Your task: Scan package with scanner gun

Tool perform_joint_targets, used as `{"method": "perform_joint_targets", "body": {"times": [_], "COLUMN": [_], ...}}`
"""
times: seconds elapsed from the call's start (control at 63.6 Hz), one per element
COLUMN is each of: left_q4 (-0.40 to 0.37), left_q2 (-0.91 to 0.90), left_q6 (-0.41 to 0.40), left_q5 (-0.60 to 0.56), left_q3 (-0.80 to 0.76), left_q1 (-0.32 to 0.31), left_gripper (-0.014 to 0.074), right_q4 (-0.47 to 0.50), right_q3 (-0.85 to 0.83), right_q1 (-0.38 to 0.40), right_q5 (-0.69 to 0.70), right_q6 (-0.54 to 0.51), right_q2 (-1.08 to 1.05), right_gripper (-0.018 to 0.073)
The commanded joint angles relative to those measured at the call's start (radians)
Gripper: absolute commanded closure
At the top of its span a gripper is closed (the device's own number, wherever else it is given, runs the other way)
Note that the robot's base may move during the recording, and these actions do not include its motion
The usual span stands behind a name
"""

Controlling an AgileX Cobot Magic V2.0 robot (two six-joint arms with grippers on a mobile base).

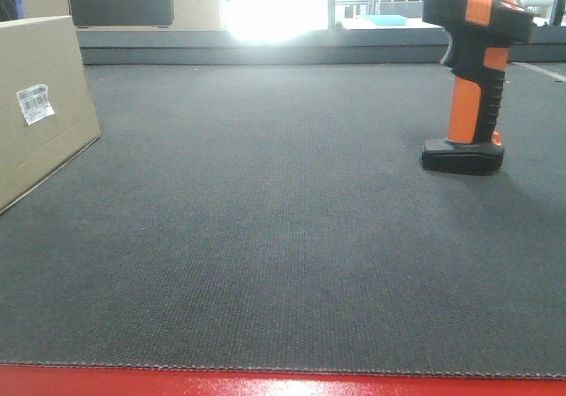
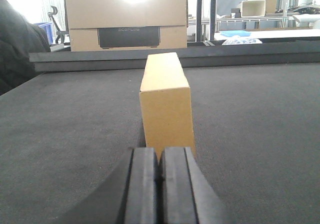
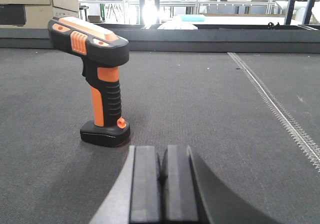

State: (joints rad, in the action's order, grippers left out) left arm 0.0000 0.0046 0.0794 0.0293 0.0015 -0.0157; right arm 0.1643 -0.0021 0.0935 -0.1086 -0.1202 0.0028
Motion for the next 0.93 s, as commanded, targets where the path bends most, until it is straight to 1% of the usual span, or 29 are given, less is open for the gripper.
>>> {"method": "perform_joint_targets", "body": {"times": [0.0, 0.912], "left_q4": [0.000, 0.000], "left_q2": [-0.005, -0.005], "left_q6": [-0.004, -0.004], "left_q5": [-0.018, -0.018], "left_q3": [-0.001, -0.001], "left_q1": [-0.001, -0.001], "left_gripper": [0.0708, 0.0708], "right_q4": [-0.002, -0.002], "right_q3": [0.002, 0.002], "right_q1": [0.004, 0.004], "right_q5": [0.011, 0.011], "right_q6": [-0.001, -0.001], "right_q2": [-0.003, -0.003], "right_gripper": [0.0721, 0.0721]}}
